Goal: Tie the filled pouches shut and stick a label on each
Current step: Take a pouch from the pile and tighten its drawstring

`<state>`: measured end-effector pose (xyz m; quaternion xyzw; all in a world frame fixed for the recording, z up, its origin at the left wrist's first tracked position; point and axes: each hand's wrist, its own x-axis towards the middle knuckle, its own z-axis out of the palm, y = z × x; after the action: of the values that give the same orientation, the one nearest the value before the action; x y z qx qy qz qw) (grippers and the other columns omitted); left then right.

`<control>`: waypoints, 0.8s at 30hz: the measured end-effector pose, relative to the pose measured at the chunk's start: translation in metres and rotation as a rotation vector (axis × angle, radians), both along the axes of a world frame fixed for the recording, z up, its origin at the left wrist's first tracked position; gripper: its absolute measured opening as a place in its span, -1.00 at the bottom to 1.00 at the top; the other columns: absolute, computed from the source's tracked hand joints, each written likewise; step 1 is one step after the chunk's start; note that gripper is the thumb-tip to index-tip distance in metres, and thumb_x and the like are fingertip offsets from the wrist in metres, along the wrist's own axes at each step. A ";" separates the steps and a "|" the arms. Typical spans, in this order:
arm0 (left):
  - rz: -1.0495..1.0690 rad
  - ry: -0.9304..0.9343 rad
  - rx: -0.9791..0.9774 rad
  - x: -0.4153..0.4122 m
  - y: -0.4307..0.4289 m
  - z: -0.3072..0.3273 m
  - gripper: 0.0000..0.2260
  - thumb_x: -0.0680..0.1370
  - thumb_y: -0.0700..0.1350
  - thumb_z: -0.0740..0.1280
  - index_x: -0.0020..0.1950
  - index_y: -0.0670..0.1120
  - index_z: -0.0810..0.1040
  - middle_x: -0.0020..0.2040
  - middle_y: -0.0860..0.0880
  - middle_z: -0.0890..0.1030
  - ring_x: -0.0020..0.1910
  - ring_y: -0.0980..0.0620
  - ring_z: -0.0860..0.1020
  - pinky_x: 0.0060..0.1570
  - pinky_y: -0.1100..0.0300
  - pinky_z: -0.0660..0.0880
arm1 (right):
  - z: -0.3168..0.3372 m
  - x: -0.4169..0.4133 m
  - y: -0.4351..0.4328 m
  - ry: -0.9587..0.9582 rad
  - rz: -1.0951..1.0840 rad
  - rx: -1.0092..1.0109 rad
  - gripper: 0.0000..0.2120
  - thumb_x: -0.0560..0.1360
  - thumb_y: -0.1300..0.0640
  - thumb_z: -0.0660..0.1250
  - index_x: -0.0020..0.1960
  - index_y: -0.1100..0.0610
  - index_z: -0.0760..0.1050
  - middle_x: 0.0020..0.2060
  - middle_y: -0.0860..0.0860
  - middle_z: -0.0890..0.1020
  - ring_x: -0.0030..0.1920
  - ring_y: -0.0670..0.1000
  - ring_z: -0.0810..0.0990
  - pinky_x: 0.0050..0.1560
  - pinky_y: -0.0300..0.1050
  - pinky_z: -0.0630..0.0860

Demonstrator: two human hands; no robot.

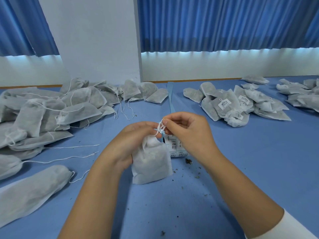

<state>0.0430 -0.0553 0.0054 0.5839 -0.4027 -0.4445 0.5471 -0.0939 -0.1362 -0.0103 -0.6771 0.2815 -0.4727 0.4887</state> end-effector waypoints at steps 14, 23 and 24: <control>0.137 -0.433 -0.043 -0.010 -0.004 -0.006 -0.88 0.63 -0.09 0.29 -0.08 -0.02 0.57 -0.48 0.11 0.58 -0.62 0.20 0.31 -0.59 0.41 0.26 | 0.007 -0.011 -0.012 0.101 -0.128 -0.092 -0.90 0.53 0.19 0.37 -0.16 0.06 0.58 -0.23 -0.09 0.65 -0.10 -0.01 0.65 0.05 0.11 0.59; 0.143 -0.797 -0.126 -0.048 -0.005 -0.014 -0.83 0.68 -0.01 0.12 -0.11 0.15 0.33 -0.56 0.13 0.53 -0.49 0.20 0.49 -0.42 0.29 0.35 | 0.005 -0.017 -0.014 0.350 -0.319 -0.452 -0.95 0.59 0.16 0.20 -0.05 0.11 0.37 -0.08 -0.02 0.50 -0.10 -0.05 0.50 -0.03 0.10 0.51; 0.136 -0.818 -0.127 -0.052 -0.005 -0.015 -0.83 0.68 -0.01 0.11 -0.12 0.15 0.32 -0.56 0.10 0.53 -0.48 0.20 0.49 -0.43 0.30 0.33 | 0.005 -0.018 -0.014 0.398 -0.356 -0.511 -0.95 0.58 0.15 0.21 -0.05 0.11 0.35 -0.07 -0.02 0.48 -0.12 -0.04 0.48 -0.08 0.09 0.49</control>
<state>-0.0093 -0.0604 -0.0099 0.7026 -0.5739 -0.1132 0.4052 -0.1115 -0.1500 -0.0051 -0.7964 0.3573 -0.4645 0.1494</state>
